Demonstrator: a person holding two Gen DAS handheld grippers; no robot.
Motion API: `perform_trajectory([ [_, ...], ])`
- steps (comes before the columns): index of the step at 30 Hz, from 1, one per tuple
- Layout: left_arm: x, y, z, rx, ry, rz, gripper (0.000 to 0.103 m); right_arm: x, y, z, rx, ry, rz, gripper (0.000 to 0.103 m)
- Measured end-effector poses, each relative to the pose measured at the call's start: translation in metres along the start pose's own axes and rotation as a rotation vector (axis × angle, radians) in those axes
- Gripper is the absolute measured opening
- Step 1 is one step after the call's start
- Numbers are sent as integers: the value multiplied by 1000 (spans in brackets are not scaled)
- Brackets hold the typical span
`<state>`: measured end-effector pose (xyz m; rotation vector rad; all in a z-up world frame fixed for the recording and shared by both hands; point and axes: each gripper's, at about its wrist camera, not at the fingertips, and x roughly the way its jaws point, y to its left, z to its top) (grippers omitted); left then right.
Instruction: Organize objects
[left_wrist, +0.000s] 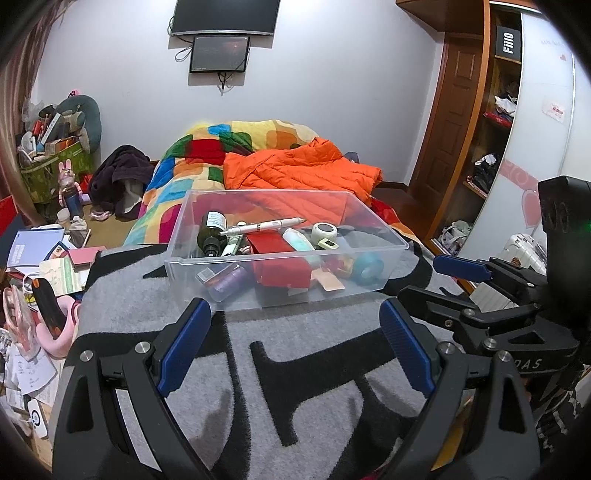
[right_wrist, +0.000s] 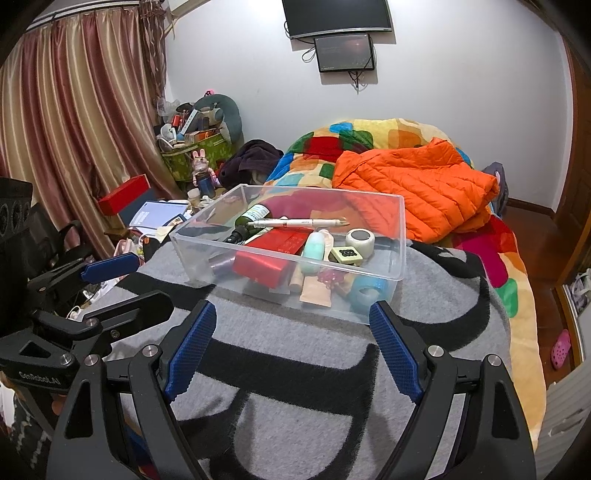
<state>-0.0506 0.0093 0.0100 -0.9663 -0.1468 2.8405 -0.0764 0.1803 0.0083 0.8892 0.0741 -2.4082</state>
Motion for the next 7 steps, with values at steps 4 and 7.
perform_trajectory([
  [4,-3,1,1,-4,-4,-4,93,0,1,0,2,3,2,83],
  [7,-4,2,1,-7,-3,-15,94,1,1,-1,4,4,4,83],
])
